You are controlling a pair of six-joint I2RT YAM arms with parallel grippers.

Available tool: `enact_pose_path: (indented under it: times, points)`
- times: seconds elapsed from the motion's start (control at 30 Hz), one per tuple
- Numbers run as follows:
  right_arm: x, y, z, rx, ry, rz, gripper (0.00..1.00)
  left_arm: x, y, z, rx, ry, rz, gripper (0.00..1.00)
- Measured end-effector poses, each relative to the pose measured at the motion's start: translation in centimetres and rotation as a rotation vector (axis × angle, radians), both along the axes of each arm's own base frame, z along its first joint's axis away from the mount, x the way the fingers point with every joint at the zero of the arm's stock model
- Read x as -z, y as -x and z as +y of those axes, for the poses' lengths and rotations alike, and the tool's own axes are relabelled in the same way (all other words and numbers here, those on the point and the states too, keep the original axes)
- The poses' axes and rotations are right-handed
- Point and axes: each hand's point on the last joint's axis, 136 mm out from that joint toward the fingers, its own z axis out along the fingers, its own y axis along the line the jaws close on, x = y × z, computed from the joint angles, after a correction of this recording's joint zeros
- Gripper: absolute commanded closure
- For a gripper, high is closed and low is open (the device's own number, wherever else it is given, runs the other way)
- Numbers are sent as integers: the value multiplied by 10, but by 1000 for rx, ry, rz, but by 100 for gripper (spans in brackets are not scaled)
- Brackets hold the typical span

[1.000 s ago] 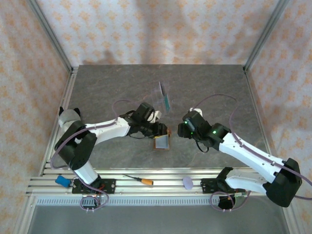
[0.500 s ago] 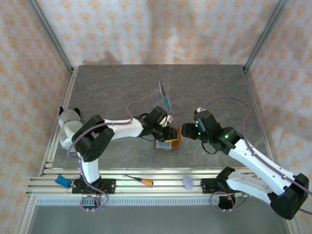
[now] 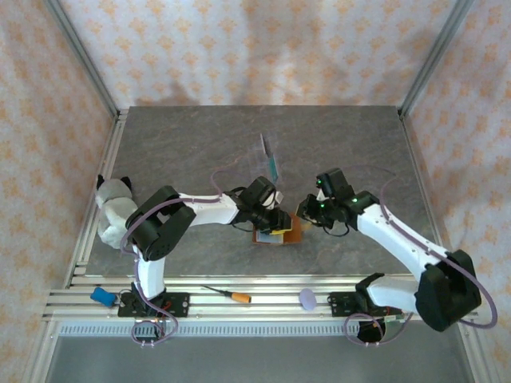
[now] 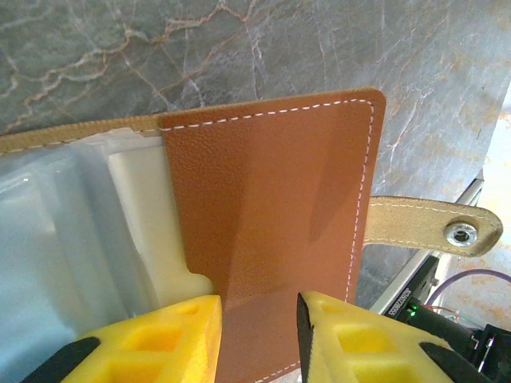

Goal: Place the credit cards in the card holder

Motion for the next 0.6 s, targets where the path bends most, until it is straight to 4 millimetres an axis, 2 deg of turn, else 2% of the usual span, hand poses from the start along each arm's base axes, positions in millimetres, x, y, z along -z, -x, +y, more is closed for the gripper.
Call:
enact_pose_path:
  times: [0.13, 0.4, 0.6]
  points:
    - [25, -5, 8, 9, -19, 55, 87, 0, 0, 0, 0, 1, 0, 66]
    - [81, 3, 3, 16, 42, 160, 92, -8, -4, 7, -18, 13, -13, 66]
    - [89, 1, -1, 10, 77, 155, 92, -39, -6, 24, -43, 53, -73, 65]
